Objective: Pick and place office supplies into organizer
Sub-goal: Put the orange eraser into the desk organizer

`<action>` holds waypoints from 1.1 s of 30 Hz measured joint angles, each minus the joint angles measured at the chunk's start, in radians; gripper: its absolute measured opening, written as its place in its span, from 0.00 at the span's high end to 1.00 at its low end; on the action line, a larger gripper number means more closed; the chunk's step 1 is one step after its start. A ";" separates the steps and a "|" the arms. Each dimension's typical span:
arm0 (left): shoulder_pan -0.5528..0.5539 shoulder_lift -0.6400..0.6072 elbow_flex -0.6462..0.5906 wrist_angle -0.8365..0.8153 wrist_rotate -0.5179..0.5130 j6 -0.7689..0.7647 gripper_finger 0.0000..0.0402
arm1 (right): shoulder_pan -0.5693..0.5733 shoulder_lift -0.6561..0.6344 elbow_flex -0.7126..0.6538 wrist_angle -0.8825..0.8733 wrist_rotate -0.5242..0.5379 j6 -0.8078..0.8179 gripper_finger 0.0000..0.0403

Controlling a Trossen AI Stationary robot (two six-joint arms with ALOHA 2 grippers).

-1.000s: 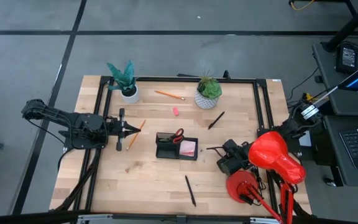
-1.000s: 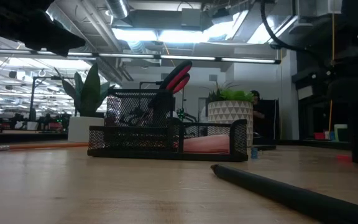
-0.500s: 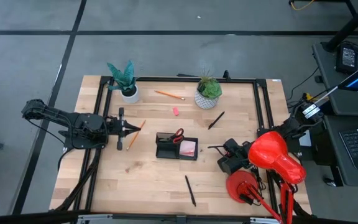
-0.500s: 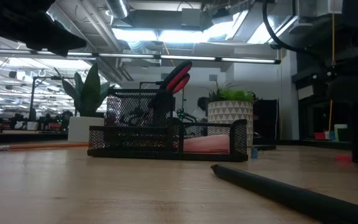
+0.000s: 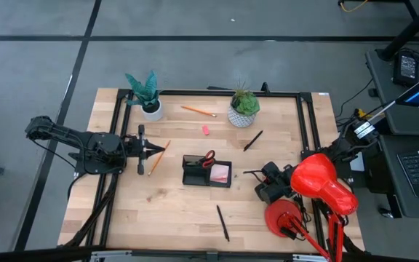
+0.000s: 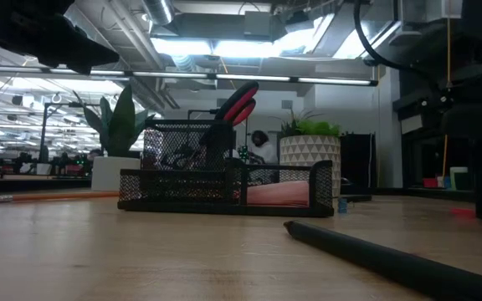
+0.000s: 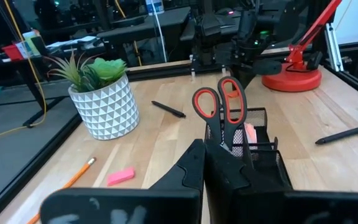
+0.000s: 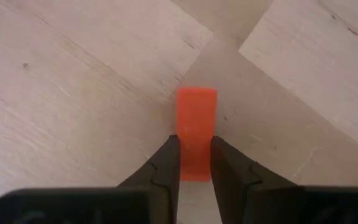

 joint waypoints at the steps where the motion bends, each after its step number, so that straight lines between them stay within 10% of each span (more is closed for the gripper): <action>1: 0.000 0.000 0.000 0.003 0.000 0.000 1.00 | 0.003 0.002 0.004 0.000 0.000 0.001 0.82; 33: 0.000 0.000 0.000 0.003 0.001 -0.062 0.96 | 0.037 0.006 0.064 0.157 0.232 -0.126 0.85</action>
